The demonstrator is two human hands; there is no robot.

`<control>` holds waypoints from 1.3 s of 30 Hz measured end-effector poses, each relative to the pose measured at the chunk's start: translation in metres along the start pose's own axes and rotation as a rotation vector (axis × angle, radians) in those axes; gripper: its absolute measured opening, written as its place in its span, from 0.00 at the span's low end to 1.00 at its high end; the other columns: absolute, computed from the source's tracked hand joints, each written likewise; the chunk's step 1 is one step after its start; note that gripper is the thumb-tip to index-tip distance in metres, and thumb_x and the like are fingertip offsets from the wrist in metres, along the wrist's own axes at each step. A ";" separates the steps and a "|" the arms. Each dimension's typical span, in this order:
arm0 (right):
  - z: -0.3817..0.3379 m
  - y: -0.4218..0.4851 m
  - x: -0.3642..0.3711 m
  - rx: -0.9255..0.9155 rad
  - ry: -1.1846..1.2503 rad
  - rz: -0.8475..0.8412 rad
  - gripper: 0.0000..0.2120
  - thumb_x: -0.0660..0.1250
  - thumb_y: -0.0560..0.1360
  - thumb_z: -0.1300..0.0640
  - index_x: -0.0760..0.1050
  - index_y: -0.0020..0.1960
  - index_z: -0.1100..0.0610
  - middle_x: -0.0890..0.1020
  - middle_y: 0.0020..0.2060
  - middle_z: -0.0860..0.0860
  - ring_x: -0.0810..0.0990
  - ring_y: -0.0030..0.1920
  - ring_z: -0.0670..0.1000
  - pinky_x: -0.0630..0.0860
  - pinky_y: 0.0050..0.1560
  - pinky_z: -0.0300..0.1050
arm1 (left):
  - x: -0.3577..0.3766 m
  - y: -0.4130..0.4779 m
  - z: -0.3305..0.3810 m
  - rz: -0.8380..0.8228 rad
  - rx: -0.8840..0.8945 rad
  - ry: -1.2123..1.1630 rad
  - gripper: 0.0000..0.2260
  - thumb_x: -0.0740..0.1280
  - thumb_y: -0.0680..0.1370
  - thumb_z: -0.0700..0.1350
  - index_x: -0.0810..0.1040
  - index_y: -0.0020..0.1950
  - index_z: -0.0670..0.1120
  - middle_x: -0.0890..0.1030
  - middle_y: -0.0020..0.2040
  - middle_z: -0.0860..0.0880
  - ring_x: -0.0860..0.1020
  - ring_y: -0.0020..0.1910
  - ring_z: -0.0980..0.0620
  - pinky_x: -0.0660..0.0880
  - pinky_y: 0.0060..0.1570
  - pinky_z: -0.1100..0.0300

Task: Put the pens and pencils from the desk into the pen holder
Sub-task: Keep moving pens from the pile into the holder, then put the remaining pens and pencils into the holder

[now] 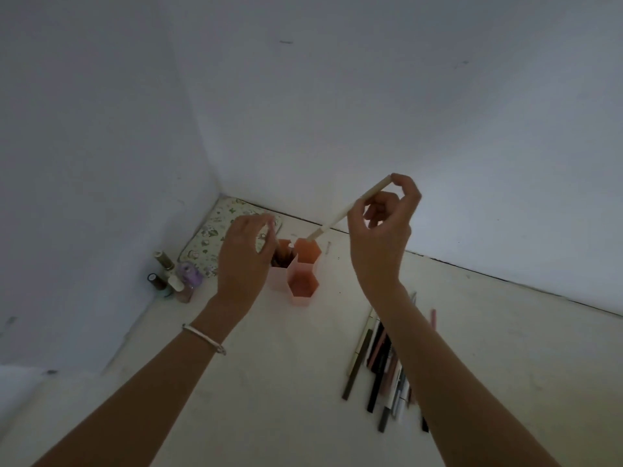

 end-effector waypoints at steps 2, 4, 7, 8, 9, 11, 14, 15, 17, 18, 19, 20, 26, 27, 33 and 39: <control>0.001 -0.011 0.015 -0.006 -0.004 -0.054 0.23 0.66 0.74 0.64 0.62 0.64 0.50 0.77 0.37 0.51 0.75 0.34 0.47 0.72 0.35 0.34 | 0.004 -0.006 -0.006 -0.032 0.024 0.125 0.08 0.66 0.78 0.44 0.84 0.50 0.42 0.82 0.50 0.45 0.78 0.52 0.44 0.68 0.56 0.62; -0.001 -0.025 0.030 -0.034 -0.040 -0.119 0.23 0.66 0.75 0.61 0.61 0.63 0.46 0.77 0.38 0.49 0.75 0.36 0.48 0.73 0.36 0.36 | -0.005 -0.008 -0.009 -0.001 0.007 0.093 0.11 0.62 0.80 0.44 0.83 0.53 0.42 0.82 0.51 0.45 0.78 0.53 0.44 0.67 0.58 0.60; -0.003 -0.042 0.053 -0.096 -0.124 -0.241 0.21 0.65 0.75 0.60 0.60 0.59 0.42 0.75 0.39 0.44 0.74 0.37 0.44 0.74 0.37 0.35 | -0.028 -0.007 -0.009 0.104 -0.053 -0.013 0.11 0.60 0.80 0.39 0.81 0.56 0.41 0.82 0.52 0.45 0.77 0.53 0.45 0.71 0.57 0.54; -0.002 -0.048 0.062 -0.114 -0.165 -0.296 0.19 0.65 0.76 0.60 0.61 0.57 0.42 0.75 0.40 0.43 0.75 0.37 0.44 0.75 0.37 0.36 | -0.034 -0.006 -0.007 0.125 -0.073 -0.054 0.11 0.60 0.80 0.39 0.80 0.57 0.41 0.82 0.52 0.46 0.77 0.53 0.45 0.72 0.56 0.53; -0.001 -0.055 0.070 -0.135 -0.211 -0.362 0.16 0.64 0.76 0.59 0.62 0.56 0.43 0.75 0.40 0.43 0.75 0.38 0.44 0.77 0.38 0.40 | -0.038 -0.006 -0.003 0.138 -0.086 -0.092 0.11 0.60 0.80 0.39 0.80 0.57 0.41 0.82 0.52 0.47 0.77 0.52 0.46 0.73 0.56 0.52; -0.003 -0.069 0.081 -0.243 -0.327 -0.461 0.10 0.65 0.76 0.61 0.71 0.55 0.50 0.78 0.43 0.48 0.77 0.43 0.50 0.78 0.41 0.49 | -0.043 -0.005 0.007 0.154 -0.101 -0.153 0.10 0.59 0.80 0.38 0.79 0.57 0.41 0.80 0.51 0.48 0.77 0.52 0.47 0.75 0.54 0.52; -0.001 -0.077 0.073 -0.335 -0.390 -0.447 0.10 0.65 0.73 0.66 0.79 0.54 0.62 0.80 0.50 0.56 0.78 0.50 0.55 0.78 0.49 0.49 | -0.043 -0.011 0.028 0.192 -0.081 -0.249 0.07 0.60 0.79 0.37 0.77 0.53 0.42 0.78 0.48 0.50 0.77 0.46 0.49 0.74 0.47 0.60; 0.003 -0.070 0.060 -0.283 -0.375 -0.390 0.12 0.63 0.73 0.65 0.79 0.55 0.62 0.79 0.51 0.56 0.78 0.51 0.54 0.78 0.50 0.46 | -0.037 -0.016 0.038 0.177 -0.073 -0.282 0.06 0.60 0.79 0.38 0.76 0.51 0.44 0.78 0.46 0.51 0.77 0.44 0.50 0.74 0.44 0.61; 0.013 -0.050 0.021 -0.169 -0.349 -0.216 0.16 0.59 0.72 0.66 0.78 0.57 0.61 0.79 0.51 0.54 0.79 0.49 0.51 0.76 0.49 0.40 | -0.005 -0.033 0.057 0.027 -0.073 -0.308 0.04 0.60 0.77 0.41 0.73 0.48 0.48 0.75 0.41 0.54 0.75 0.38 0.53 0.73 0.38 0.65; 0.019 -0.041 -0.001 -0.114 -0.344 -0.137 0.17 0.59 0.71 0.68 0.77 0.57 0.60 0.79 0.50 0.53 0.78 0.47 0.49 0.75 0.47 0.38 | 0.022 -0.046 0.065 -0.115 -0.084 -0.287 0.04 0.61 0.76 0.42 0.72 0.47 0.50 0.74 0.40 0.56 0.75 0.36 0.56 0.72 0.35 0.67; 0.027 -0.032 -0.020 -0.057 -0.340 -0.080 0.18 0.59 0.70 0.69 0.77 0.57 0.60 0.79 0.49 0.51 0.77 0.43 0.48 0.73 0.45 0.36 | 0.053 -0.061 0.070 -0.281 -0.101 -0.227 0.04 0.62 0.75 0.42 0.71 0.47 0.52 0.74 0.39 0.57 0.75 0.36 0.57 0.72 0.34 0.68; 0.033 -0.026 -0.040 -0.002 -0.342 -0.038 0.19 0.59 0.70 0.70 0.76 0.57 0.58 0.79 0.48 0.50 0.75 0.41 0.46 0.72 0.43 0.36 | 0.086 -0.080 0.072 -0.447 -0.128 -0.136 0.04 0.64 0.75 0.43 0.73 0.48 0.52 0.75 0.39 0.57 0.75 0.37 0.58 0.72 0.35 0.69; 0.064 -0.026 -0.123 0.204 -0.383 0.072 0.18 0.60 0.70 0.71 0.77 0.55 0.56 0.80 0.45 0.48 0.73 0.37 0.45 0.72 0.41 0.41 | 0.188 -0.155 0.047 -0.936 -0.341 0.229 0.12 0.66 0.76 0.50 0.76 0.54 0.44 0.80 0.53 0.47 0.79 0.52 0.46 0.75 0.48 0.56; 0.068 -0.029 -0.132 0.211 -0.405 0.075 0.18 0.60 0.70 0.71 0.77 0.54 0.56 0.80 0.44 0.48 0.73 0.37 0.45 0.72 0.41 0.40 | 0.194 -0.160 0.048 -0.960 -0.334 0.257 0.13 0.67 0.76 0.51 0.76 0.55 0.44 0.80 0.54 0.46 0.79 0.52 0.45 0.75 0.48 0.56; 0.089 -0.051 -0.164 0.297 -0.470 0.085 0.17 0.60 0.70 0.70 0.77 0.52 0.54 0.81 0.43 0.48 0.72 0.35 0.41 0.68 0.38 0.30 | 0.204 -0.164 0.056 -0.953 -0.262 0.337 0.10 0.67 0.77 0.48 0.76 0.52 0.42 0.81 0.52 0.44 0.80 0.50 0.45 0.71 0.41 0.58; 0.093 -0.059 -0.147 0.300 -0.473 0.011 0.17 0.61 0.70 0.70 0.77 0.53 0.54 0.80 0.43 0.47 0.74 0.37 0.41 0.69 0.40 0.32 | 0.208 -0.165 0.074 -0.964 -0.120 0.460 0.08 0.67 0.76 0.39 0.76 0.56 0.42 0.80 0.54 0.45 0.81 0.53 0.47 0.74 0.46 0.59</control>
Point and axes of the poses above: each hand's wrist, its own y-axis towards the middle knuckle, its own x-axis out of the palm, z = x × y, the point moved 10 cm from there along y, towards the middle knuckle
